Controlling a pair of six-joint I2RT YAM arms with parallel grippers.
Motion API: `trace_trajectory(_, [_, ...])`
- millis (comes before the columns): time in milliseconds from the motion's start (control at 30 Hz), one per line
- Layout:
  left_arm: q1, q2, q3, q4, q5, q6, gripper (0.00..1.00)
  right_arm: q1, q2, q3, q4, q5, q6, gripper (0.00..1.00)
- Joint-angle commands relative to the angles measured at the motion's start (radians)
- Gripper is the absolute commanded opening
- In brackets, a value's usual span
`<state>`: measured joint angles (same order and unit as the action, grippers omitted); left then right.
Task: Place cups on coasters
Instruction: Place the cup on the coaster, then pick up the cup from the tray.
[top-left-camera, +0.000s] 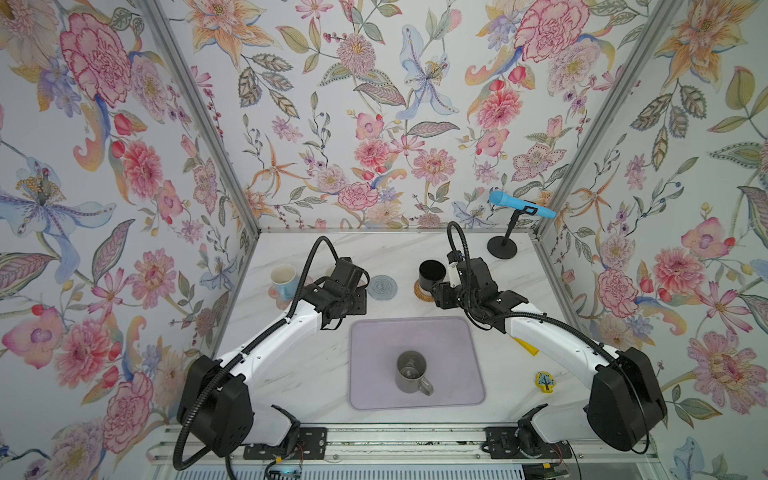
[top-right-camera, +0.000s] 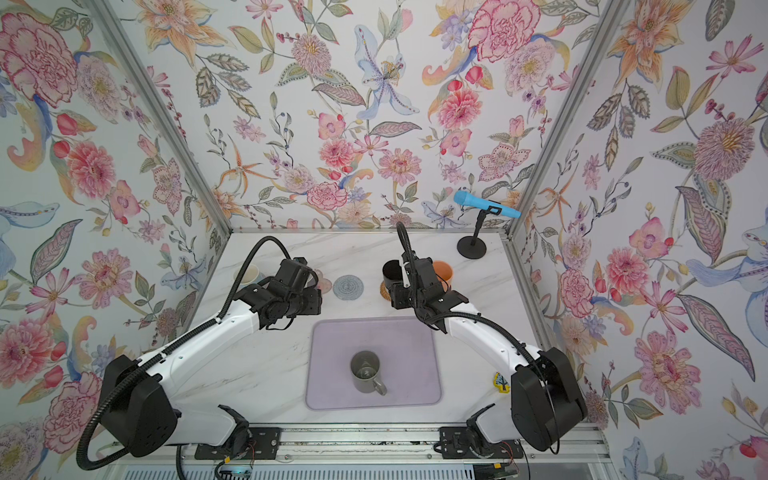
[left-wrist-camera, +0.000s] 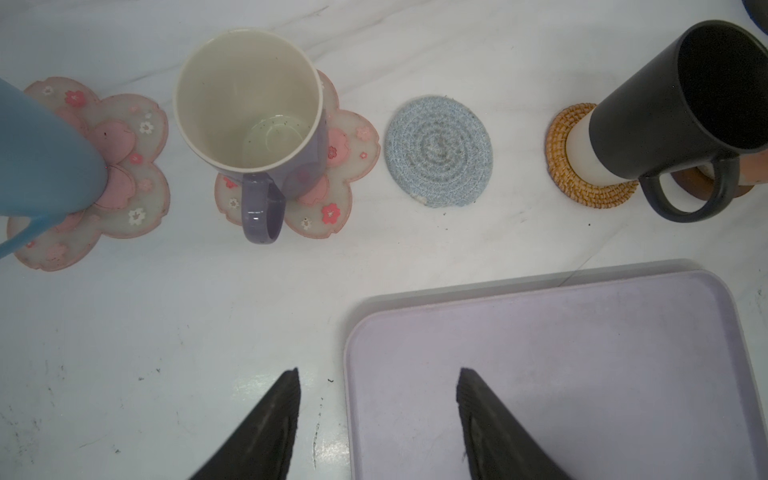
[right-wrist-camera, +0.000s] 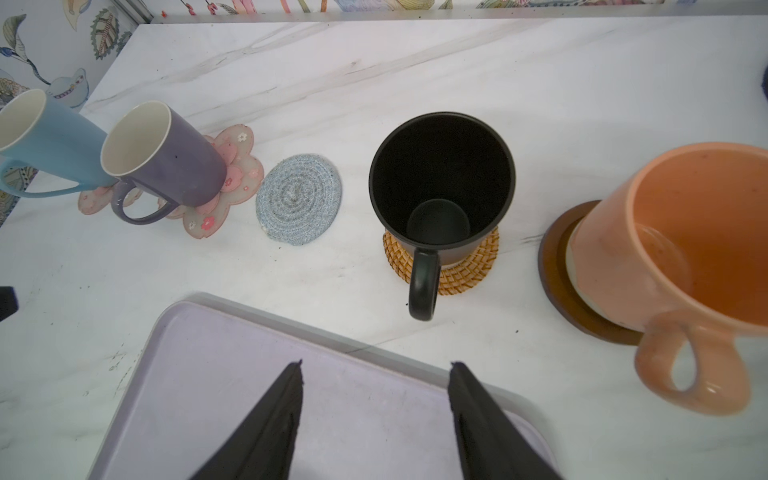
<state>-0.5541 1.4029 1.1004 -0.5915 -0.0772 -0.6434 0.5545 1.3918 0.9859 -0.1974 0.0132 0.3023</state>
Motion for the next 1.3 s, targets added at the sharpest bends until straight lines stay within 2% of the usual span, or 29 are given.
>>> trace_trajectory(0, [-0.016, -0.004, -0.02, -0.037, -0.016, 0.009, 0.64, 0.007, -0.056, -0.031, -0.016, -0.012, -0.017, 0.59])
trace_trajectory(400, [-0.044, -0.034, -0.049, -0.049, -0.086, 0.004, 0.67, 0.066, -0.208, -0.066, -0.132, 0.001, -0.08, 0.6])
trace_trajectory(1000, [-0.048, -0.041, -0.063, -0.017, -0.081, 0.043, 0.67, 0.219, -0.36, -0.119, -0.279, 0.131, 0.016, 0.61])
trace_trajectory(1267, [-0.063, -0.049, -0.032, -0.001, -0.102, 0.046, 0.66, 0.28, -0.426, -0.139, -0.366, 0.171, 0.102, 0.61])
